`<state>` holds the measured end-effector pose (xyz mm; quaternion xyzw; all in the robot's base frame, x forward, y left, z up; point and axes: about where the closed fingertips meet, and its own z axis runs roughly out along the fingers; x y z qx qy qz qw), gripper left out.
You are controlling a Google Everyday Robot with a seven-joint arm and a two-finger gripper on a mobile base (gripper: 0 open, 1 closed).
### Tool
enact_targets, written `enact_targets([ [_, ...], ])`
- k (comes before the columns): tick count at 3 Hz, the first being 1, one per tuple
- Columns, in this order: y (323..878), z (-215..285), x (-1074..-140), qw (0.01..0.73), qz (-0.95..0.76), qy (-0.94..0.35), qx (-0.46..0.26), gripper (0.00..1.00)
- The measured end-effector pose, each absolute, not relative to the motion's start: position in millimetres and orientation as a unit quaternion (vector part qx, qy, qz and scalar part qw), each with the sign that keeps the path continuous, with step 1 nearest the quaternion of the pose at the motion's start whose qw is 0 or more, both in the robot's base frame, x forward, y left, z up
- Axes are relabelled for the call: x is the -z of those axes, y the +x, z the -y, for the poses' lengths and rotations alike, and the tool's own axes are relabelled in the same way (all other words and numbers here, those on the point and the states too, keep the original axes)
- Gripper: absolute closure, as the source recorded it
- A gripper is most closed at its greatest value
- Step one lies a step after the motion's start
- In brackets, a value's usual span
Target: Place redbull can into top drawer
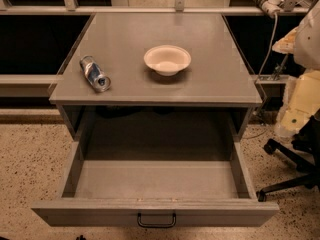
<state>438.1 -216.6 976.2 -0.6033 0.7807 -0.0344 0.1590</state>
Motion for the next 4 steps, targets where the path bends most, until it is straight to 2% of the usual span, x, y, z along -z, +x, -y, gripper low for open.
enact_targets([
  [2,437.5,211.3,-978.8,0.172,-0.778,-0.603,0.032,0.00],
  [3,438.7,168.5,-979.5,0.219,-0.762,-0.609,-0.009,0.00],
  [4,448.4,90.6,-986.0,0.272,-0.737,-0.615,-0.069,0.00],
])
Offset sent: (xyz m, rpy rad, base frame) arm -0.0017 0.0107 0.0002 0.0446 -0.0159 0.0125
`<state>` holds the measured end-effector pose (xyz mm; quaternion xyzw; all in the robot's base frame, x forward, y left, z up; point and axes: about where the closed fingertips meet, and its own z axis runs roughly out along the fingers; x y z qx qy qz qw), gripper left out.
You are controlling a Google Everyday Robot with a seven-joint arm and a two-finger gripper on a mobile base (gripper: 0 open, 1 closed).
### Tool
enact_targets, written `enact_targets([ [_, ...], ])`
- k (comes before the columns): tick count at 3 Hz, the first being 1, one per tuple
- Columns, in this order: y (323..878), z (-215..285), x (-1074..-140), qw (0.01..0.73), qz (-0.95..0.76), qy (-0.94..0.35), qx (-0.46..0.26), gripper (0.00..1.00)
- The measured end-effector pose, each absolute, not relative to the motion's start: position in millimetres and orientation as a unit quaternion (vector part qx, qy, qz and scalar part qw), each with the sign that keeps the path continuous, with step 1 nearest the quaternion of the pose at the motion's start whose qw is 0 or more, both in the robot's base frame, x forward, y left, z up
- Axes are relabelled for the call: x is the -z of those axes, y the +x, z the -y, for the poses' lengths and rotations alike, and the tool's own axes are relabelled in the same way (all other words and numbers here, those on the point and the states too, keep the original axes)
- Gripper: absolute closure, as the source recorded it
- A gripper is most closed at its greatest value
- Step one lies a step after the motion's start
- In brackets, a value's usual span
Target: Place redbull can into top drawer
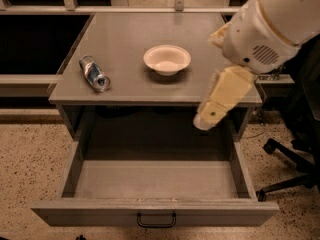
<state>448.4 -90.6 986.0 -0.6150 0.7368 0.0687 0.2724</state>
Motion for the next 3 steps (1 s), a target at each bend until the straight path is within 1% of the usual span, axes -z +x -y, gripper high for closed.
enact_targets([
  [1,467.6,28.8,-991.1,0.300,-0.724,-0.613,-0.102,0.00],
  [2,468.7,23.3,-992.7,0.302,-0.724,-0.611,-0.104,0.00],
  [3,476.1,27.3,-990.1,0.328,-0.742,-0.576,-0.096,0.00],
])
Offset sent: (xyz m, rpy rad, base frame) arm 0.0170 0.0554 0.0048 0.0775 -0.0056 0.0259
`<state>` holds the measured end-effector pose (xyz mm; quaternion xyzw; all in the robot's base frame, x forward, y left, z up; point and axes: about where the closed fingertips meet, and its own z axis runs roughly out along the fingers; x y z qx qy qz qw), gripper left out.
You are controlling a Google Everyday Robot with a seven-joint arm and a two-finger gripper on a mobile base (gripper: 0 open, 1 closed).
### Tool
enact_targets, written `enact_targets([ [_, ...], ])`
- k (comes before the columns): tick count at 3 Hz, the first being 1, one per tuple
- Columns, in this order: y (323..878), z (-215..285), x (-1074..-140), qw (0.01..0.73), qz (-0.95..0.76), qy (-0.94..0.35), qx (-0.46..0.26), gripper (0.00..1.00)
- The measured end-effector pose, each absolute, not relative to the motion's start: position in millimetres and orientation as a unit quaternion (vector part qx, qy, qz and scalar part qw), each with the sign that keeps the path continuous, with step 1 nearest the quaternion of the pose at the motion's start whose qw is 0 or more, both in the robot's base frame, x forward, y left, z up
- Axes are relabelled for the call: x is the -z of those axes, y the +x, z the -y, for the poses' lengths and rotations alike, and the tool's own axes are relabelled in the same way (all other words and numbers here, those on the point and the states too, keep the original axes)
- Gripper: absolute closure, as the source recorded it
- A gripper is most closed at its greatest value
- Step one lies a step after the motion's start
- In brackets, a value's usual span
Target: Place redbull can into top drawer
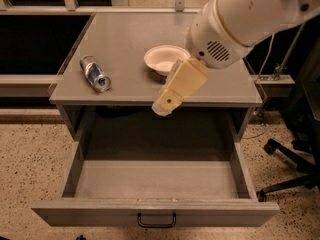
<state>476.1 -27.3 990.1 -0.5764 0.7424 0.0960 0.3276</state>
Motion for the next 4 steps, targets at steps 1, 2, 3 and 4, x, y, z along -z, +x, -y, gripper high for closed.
enact_targets([
  [1,514.2,23.6,-992.4,0.381,-0.758,-0.525,-0.066,0.00],
  [2,562.9,10.6,-992.2,0.418,-0.761,-0.494,-0.036,0.00],
  [3,600.8,-22.9,-970.8,0.415,-0.757,-0.503,-0.041,0.00],
  [4,600.8,-23.0,-970.8,0.415,-0.757,-0.503,-0.041,0.00],
])
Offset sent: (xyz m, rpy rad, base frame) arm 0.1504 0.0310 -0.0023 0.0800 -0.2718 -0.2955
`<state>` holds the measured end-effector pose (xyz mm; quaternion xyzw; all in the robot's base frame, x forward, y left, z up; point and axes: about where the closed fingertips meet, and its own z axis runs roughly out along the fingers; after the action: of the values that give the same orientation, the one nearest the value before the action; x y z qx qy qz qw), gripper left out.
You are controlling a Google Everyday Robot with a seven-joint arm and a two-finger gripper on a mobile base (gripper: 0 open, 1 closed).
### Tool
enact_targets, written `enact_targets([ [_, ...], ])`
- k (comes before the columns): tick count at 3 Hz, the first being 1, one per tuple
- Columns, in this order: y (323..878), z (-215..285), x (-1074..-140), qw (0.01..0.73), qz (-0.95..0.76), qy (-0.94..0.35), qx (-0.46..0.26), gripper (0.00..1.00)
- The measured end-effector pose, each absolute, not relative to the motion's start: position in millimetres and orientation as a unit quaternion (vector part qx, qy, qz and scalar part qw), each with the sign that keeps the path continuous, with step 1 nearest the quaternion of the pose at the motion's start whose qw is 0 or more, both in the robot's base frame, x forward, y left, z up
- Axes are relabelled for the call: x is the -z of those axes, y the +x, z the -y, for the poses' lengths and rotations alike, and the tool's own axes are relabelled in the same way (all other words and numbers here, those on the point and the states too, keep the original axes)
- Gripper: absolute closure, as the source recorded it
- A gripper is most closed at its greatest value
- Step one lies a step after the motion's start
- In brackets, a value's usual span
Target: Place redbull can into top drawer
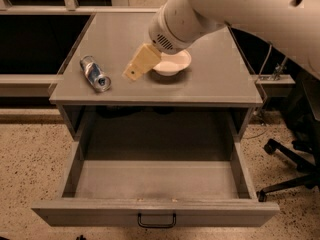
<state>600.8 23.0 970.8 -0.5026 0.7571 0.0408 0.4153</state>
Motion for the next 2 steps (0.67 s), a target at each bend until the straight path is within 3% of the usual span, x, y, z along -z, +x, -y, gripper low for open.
enact_targets([
  [2,616.8,-86.9,-943.2,0.417,-0.761,-0.483,-0.114,0.00],
])
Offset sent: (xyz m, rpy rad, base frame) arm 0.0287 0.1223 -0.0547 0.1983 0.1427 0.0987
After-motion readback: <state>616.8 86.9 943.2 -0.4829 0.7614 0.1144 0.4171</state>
